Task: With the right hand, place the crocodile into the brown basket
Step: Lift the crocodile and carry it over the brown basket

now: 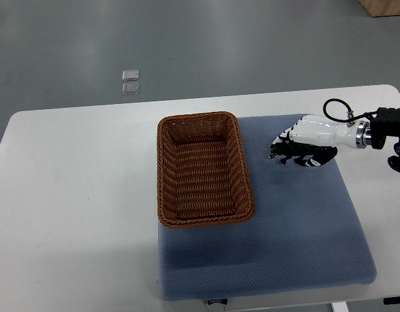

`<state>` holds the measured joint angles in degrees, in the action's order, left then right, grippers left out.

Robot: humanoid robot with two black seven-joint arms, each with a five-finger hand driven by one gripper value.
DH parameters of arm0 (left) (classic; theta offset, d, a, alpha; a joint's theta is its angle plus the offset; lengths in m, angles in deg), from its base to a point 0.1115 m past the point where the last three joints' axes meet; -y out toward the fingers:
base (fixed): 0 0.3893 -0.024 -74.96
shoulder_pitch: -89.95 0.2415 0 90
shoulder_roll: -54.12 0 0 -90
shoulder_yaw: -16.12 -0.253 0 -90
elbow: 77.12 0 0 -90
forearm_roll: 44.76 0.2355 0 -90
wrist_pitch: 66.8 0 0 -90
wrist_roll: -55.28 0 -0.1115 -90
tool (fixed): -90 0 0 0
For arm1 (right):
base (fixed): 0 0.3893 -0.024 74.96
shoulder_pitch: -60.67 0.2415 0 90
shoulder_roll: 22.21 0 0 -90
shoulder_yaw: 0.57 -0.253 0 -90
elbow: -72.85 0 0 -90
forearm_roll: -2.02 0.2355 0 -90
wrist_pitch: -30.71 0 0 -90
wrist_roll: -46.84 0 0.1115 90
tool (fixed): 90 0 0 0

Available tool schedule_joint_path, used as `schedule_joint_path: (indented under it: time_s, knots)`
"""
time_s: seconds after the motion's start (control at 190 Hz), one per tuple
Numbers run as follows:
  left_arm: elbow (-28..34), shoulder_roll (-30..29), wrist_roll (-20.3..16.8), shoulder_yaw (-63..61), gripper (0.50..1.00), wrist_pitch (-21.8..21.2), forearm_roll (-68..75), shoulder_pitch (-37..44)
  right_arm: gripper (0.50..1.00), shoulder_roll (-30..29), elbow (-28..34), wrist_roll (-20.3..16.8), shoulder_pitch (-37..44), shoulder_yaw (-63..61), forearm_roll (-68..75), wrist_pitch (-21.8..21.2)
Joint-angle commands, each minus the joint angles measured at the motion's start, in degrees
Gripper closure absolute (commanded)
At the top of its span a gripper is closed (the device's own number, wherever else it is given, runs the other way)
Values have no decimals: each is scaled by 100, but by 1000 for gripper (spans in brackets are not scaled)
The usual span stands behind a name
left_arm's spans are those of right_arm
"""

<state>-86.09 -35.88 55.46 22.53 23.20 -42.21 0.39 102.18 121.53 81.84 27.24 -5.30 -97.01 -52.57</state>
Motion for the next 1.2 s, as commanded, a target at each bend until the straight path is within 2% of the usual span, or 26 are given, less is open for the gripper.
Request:
schedule_joint_path:
  time_s: [0.0, 0.31, 0.673, 1.047, 1.194]
  knots:
    - [0, 0, 0, 0, 500, 0, 0, 0, 922, 23, 1, 0, 144, -11, 25, -13]
    - [0, 0, 0, 0, 500, 0, 0, 0, 934, -196, 18, 0, 602, -19, 69, -83]
    - [0, 0, 0, 0, 500, 0, 0, 0, 928, -1136, 80, 0, 1041, -2, 33, -224]
    - [0, 0, 0, 0, 500, 0, 0, 0, 906, -1840, 80, 0, 1023, -2, 7, -233]
    - [0, 0, 0, 0, 500, 0, 0, 0, 887, -2130, 80, 0, 857, 16, -19, -391]
